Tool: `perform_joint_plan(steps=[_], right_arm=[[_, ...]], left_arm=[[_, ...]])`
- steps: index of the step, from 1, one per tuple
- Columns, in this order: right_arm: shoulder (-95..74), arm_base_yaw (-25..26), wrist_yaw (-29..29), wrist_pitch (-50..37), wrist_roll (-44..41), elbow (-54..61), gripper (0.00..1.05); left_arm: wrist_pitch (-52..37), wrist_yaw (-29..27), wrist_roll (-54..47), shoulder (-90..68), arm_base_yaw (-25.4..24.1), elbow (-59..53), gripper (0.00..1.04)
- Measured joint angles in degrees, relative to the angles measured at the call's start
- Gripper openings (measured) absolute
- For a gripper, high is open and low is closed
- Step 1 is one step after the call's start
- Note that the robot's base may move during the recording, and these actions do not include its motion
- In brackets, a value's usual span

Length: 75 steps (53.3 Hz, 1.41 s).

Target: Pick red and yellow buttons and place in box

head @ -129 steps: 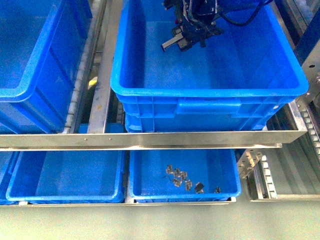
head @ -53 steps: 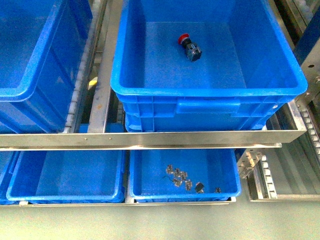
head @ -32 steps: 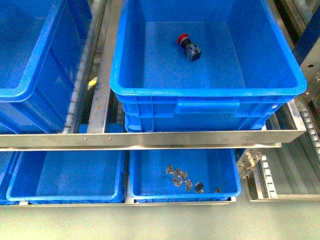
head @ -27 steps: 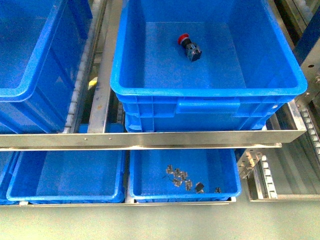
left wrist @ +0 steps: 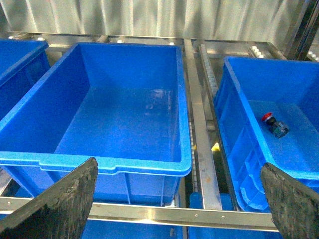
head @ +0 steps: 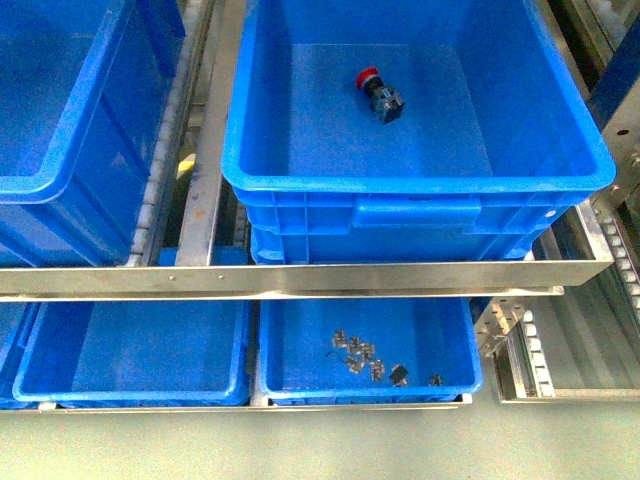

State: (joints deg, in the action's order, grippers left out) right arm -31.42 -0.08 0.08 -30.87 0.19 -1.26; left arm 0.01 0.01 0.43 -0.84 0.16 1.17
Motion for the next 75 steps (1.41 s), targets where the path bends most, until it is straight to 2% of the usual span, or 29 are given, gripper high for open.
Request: perform_joint_plan(steps=[25, 49, 55, 68, 69, 75], right_arm=[[14.05, 0.0, 0.02, 13.42, 0.0, 0.04, 0.04], [21.33, 0.0, 0.02, 20.65, 0.0, 0.04, 0.04], [29.29, 0.0, 0.0, 30.21, 0.0, 0.02, 0.04], [31.08, 0.0, 0.02, 30.8, -0.02, 0.02, 0.04], [31.12, 0.0, 0.09, 30.77, -0.04, 0.02, 0.04], [31.17, 0.0, 0.04, 30.8, -0.04, 0.02, 0.25]], left_arm=[[0.0, 0.0, 0.0, 0.0, 0.0, 0.0, 0.97], [0.0, 0.0, 0.0, 0.0, 0.0, 0.0, 0.97], [0.0, -0.02, 0.0, 0.0, 0.0, 0.0, 0.97], [0.0, 0.0, 0.0, 0.0, 0.0, 0.0, 0.97], [0.0, -0.02, 0.0, 0.0, 0.0, 0.0, 0.97], [0.0, 0.0, 0.0, 0.0, 0.0, 0.0, 0.97]])
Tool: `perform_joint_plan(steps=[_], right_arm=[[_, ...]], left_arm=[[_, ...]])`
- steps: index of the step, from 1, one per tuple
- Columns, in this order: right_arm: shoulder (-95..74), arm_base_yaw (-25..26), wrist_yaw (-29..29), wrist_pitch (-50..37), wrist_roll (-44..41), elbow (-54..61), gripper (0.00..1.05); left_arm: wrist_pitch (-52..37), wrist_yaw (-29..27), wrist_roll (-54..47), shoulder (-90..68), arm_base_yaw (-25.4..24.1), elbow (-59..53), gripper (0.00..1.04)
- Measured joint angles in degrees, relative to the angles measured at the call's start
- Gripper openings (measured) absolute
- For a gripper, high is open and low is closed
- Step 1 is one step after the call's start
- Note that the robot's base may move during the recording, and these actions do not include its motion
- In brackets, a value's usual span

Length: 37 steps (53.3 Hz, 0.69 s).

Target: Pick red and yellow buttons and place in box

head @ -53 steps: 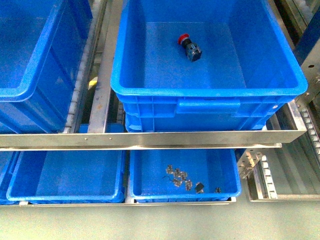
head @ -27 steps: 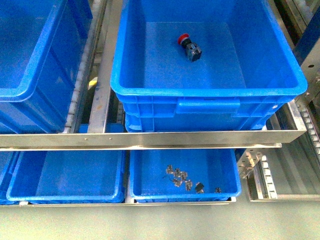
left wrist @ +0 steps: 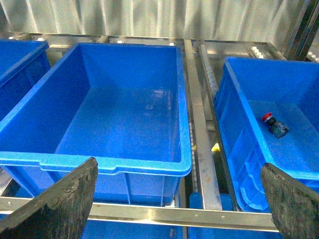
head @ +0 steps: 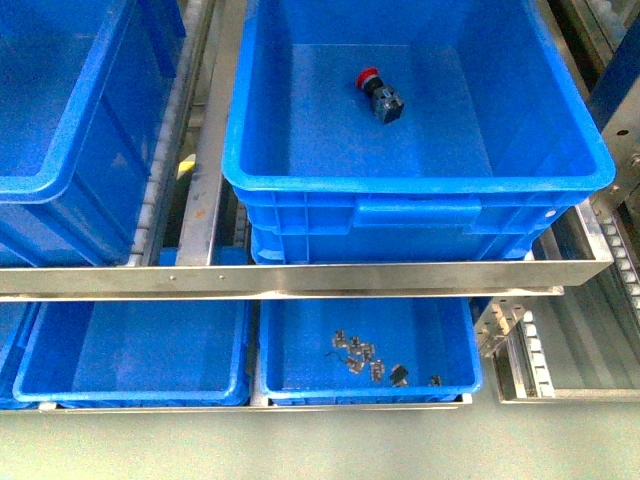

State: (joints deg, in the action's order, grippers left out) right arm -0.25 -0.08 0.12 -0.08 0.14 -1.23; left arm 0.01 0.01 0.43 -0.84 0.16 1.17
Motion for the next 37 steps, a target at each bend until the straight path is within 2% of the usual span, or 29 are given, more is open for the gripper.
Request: perform_joint_plan(steps=[3, 5, 13, 20, 37], right_arm=[[0.0, 0.0, 0.0, 0.0, 0.0, 0.0, 0.34], [-0.02, 0.0, 0.0, 0.0, 0.0, 0.0, 0.44], [0.0, 0.0, 0.09, 0.0, 0.02, 0.0, 0.76], [0.09, 0.0, 0.24, 0.0, 0.04, -0.02, 0.99], [0.09, 0.0, 0.07, 0.09, 0.02, -0.02, 0.98]], left_arm=[[0.0, 0.0, 0.0, 0.0, 0.0, 0.0, 0.97], [0.0, 0.0, 0.0, 0.0, 0.0, 0.0, 0.97], [0.0, 0.11, -0.02, 0.0, -0.04, 0.0, 0.97], [0.0, 0.17, -0.02, 0.0, -0.04, 0.0, 0.97], [0.0, 0.02, -0.02, 0.0, -0.04, 0.0, 0.97]])
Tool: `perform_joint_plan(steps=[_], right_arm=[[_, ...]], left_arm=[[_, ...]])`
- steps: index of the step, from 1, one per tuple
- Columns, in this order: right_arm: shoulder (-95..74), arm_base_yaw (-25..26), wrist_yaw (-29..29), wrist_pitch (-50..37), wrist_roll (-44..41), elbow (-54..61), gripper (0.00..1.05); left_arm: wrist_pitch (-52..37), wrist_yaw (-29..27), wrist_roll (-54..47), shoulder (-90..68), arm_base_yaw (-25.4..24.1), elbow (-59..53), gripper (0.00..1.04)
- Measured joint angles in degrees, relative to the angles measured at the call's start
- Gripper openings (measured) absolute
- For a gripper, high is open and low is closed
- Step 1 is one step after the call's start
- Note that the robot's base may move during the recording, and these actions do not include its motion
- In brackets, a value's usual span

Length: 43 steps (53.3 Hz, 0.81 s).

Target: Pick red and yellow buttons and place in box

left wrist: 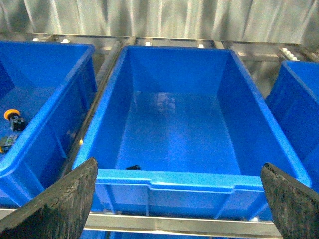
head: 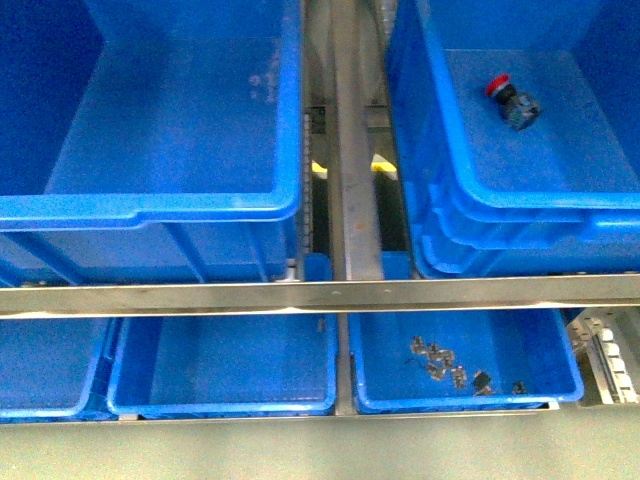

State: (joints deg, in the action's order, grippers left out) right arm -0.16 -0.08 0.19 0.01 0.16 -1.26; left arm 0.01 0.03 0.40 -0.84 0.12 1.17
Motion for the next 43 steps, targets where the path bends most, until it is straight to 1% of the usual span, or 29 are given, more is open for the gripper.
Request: perform_joint_plan(steps=[43], right_arm=[[-0.04, 0.02, -0.46, 0.07, 0.0, 0.0, 0.98]], left_arm=[[0.02, -0.26, 0.02, 0.0, 0.0, 0.0, 0.97]])
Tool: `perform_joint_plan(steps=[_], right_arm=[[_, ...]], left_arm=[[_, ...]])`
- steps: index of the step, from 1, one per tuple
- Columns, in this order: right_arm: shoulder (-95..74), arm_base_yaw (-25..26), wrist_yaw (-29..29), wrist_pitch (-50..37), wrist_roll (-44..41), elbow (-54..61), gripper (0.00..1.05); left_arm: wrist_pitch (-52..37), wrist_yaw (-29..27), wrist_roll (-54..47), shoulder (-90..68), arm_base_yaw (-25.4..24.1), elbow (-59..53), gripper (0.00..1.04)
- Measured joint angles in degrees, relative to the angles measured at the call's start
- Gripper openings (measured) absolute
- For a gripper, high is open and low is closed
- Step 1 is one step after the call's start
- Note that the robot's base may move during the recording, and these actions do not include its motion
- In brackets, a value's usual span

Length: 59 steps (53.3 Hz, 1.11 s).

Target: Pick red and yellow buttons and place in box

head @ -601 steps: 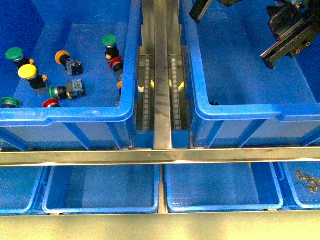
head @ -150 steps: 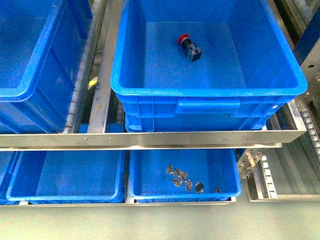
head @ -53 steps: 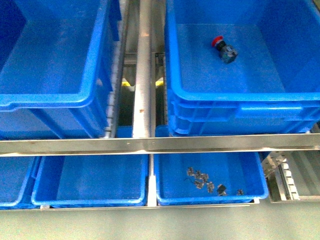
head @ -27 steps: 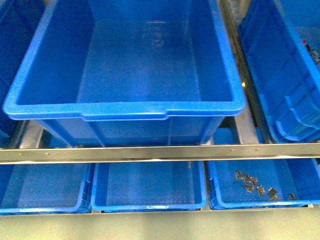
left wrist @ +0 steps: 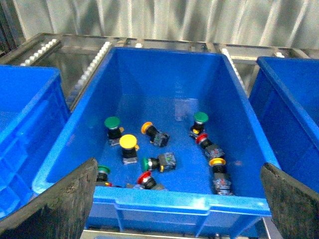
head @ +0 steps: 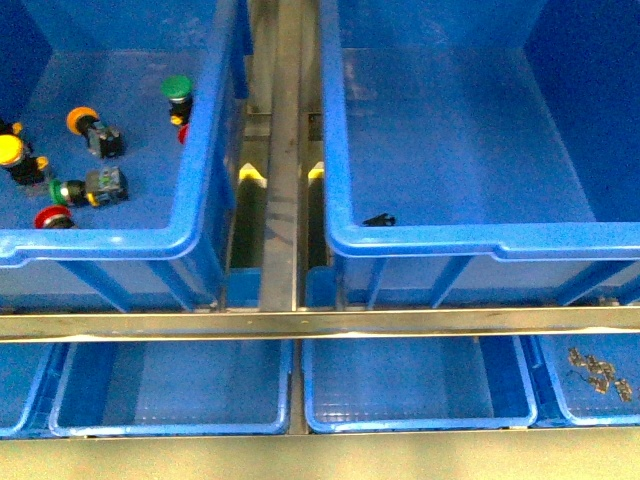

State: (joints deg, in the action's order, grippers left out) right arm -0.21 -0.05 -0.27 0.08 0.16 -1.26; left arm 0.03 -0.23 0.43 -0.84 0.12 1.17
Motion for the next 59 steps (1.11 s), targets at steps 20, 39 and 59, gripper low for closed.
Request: perform_joint_plan(steps=[20, 39, 59], right_arm=[[0.0, 0.07, 0.24, 0.0, 0.0, 0.02, 0.98], [0.0, 0.07, 0.24, 0.0, 0.0, 0.02, 0.98], [0.04, 0.07, 0.26, 0.0, 0.0, 0.02, 0.98]], left_arm=[[0.0, 0.22, -0.02, 0.0, 0.0, 0.0, 0.97], [1.68, -0.48, 0.92, -1.18, 0.0, 0.48, 0.97], [6.88, 7.89, 4.42, -52.11, -10.36, 28.92, 0.97]])
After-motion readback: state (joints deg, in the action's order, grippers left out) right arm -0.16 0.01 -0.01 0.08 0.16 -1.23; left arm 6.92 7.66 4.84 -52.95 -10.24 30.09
